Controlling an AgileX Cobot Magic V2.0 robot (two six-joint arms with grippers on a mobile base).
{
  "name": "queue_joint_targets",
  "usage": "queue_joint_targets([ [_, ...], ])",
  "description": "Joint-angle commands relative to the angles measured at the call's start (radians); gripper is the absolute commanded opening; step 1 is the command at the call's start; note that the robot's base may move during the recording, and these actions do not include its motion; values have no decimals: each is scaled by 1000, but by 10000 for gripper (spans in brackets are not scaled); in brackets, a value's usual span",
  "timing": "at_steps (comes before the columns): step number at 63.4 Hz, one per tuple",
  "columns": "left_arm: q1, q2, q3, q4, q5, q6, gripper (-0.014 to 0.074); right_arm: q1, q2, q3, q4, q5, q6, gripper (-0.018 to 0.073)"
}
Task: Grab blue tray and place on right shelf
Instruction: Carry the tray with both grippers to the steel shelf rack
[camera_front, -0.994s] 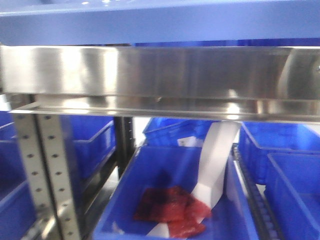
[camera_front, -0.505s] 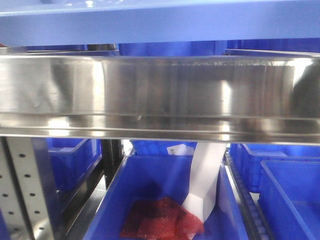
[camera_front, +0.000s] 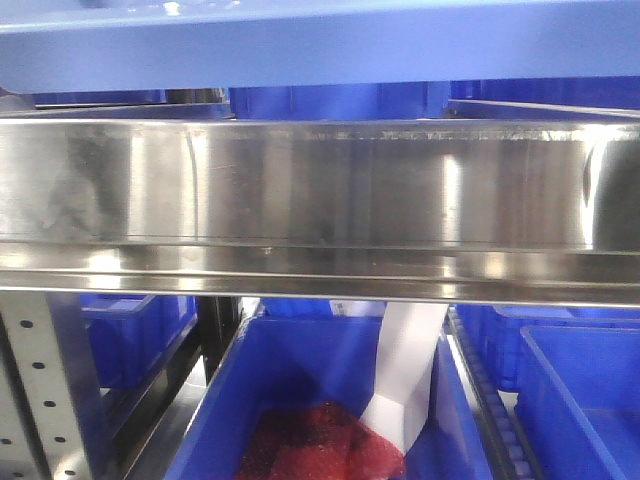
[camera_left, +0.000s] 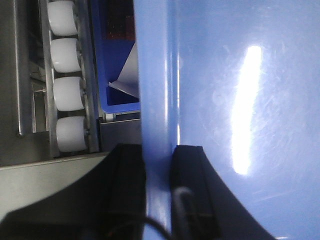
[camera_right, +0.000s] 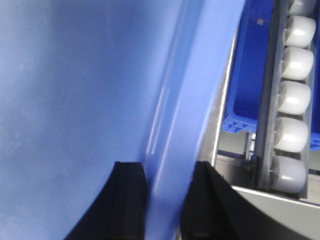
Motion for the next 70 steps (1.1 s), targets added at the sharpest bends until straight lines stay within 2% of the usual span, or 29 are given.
queue_joint_targets([
  [1,-9,-34,-31,-20,71,28,-48,-2,-18,-29,-12,-51,-36,23],
  [32,-9,-34,-31,-20,71,28,-48,-2,-18,-29,-12,-51,-36,23],
  [43,-9,-34,-31,-59,71,28,-48,-2,-18,-29,-12,-52,-36,23],
  [60,-9,-34,-31,-59,44,28,-48,-2,-18,-29,-12,-55,-36,23],
  [70,-6,-34,-31,-38,12,92,-48,-2,-18,-29,-4,-78,-36,23],
])
